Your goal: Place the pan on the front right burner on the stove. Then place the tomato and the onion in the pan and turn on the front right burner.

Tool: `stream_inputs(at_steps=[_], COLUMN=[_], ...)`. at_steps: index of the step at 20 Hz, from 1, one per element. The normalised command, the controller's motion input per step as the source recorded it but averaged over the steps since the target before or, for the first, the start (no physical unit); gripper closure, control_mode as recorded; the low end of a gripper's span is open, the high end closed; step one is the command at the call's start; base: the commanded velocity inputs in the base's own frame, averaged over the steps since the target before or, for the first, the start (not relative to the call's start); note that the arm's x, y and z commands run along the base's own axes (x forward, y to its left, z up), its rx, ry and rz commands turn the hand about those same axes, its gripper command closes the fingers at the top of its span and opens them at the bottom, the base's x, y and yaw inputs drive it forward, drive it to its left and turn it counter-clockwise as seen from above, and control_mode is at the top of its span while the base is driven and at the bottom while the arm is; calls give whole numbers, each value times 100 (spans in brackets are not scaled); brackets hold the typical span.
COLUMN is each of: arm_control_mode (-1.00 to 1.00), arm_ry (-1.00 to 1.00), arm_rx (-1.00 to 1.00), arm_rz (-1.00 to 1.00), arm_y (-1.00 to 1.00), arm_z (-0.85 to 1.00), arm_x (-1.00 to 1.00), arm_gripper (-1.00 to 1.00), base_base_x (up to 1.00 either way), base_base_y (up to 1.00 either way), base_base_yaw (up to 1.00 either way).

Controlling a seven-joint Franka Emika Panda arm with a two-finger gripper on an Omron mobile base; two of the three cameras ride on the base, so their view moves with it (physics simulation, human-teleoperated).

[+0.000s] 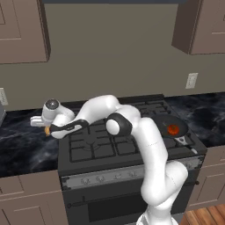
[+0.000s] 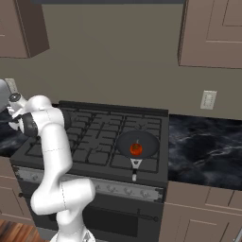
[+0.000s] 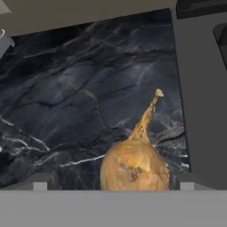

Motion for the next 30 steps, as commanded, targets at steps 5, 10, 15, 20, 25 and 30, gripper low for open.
stream_inputs(at_steps=[5, 10, 15, 20, 25, 30], arm_control_mode=[-100, -100, -100, -100, -100, -100], arm_ry=[3, 0, 0, 0, 4, 9], arm_rx=[0, 0, 0, 0, 0, 0], arm_rz=[0, 0, 0, 0, 0, 0], arm_y=[0, 0, 0, 0, 0, 0], arm_z=[-10, -19, -17, -9, -6, -10], arm_x=[0, 2, 5, 10, 0, 0], arm_gripper=[-100, -100, -100, -100, -100, -100], base_base_x=[0, 0, 0, 0, 0, 0], base_base_y=[0, 0, 0, 0, 0, 0], base_base_yaw=[0, 0, 0, 0, 0, 0])
